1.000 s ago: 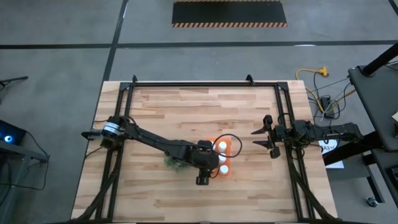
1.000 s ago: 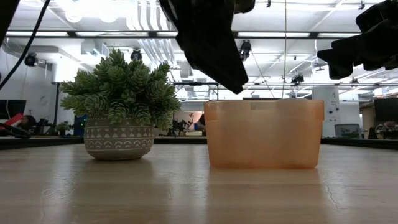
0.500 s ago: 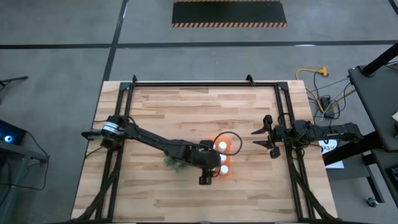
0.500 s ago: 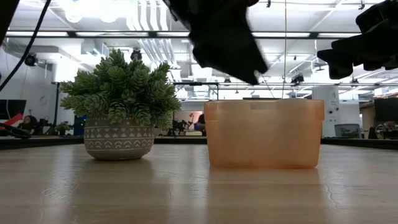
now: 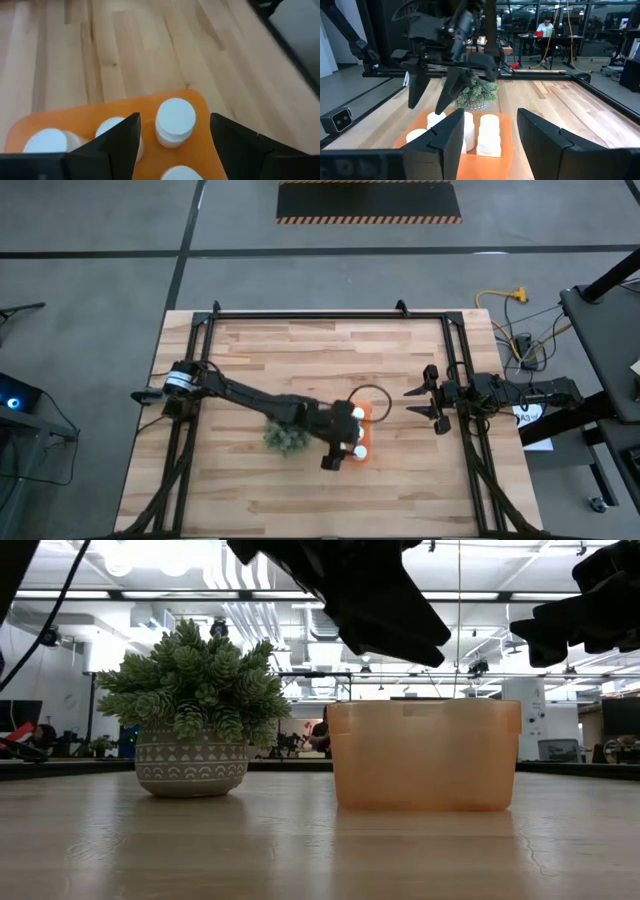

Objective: Pick and place pill bottles into a basket
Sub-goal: Return to Home Position

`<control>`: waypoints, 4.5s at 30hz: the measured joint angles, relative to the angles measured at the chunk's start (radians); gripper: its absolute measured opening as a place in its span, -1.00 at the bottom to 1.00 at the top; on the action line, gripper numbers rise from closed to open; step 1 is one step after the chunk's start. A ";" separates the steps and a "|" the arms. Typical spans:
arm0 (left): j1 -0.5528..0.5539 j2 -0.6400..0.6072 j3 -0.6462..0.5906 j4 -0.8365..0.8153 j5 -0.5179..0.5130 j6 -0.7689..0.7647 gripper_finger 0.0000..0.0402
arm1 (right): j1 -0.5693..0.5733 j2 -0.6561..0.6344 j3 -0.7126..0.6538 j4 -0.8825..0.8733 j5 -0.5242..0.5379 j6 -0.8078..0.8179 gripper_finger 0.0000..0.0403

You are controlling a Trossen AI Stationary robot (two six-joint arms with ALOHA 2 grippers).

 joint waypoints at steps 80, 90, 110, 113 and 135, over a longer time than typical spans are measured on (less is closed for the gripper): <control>0.177 -1.362 -1.314 0.888 -0.053 -0.022 0.10 | 0.000 0.006 0.000 0.000 0.000 0.000 -0.14; 0.177 -1.421 -1.351 0.901 -0.053 0.026 0.10 | 0.000 0.006 0.000 0.000 0.000 0.000 -0.14; 0.177 -1.811 -1.462 0.810 -0.046 -0.011 0.10 | 0.000 0.006 0.000 0.000 0.000 0.001 -0.15; 0.177 -1.876 -1.462 0.733 -0.046 -0.022 0.10 | 0.000 0.005 0.000 0.000 0.000 0.000 -0.14; 0.177 -1.913 -1.460 0.388 -0.049 0.026 0.10 | 0.000 0.006 0.000 0.000 0.000 0.001 -0.15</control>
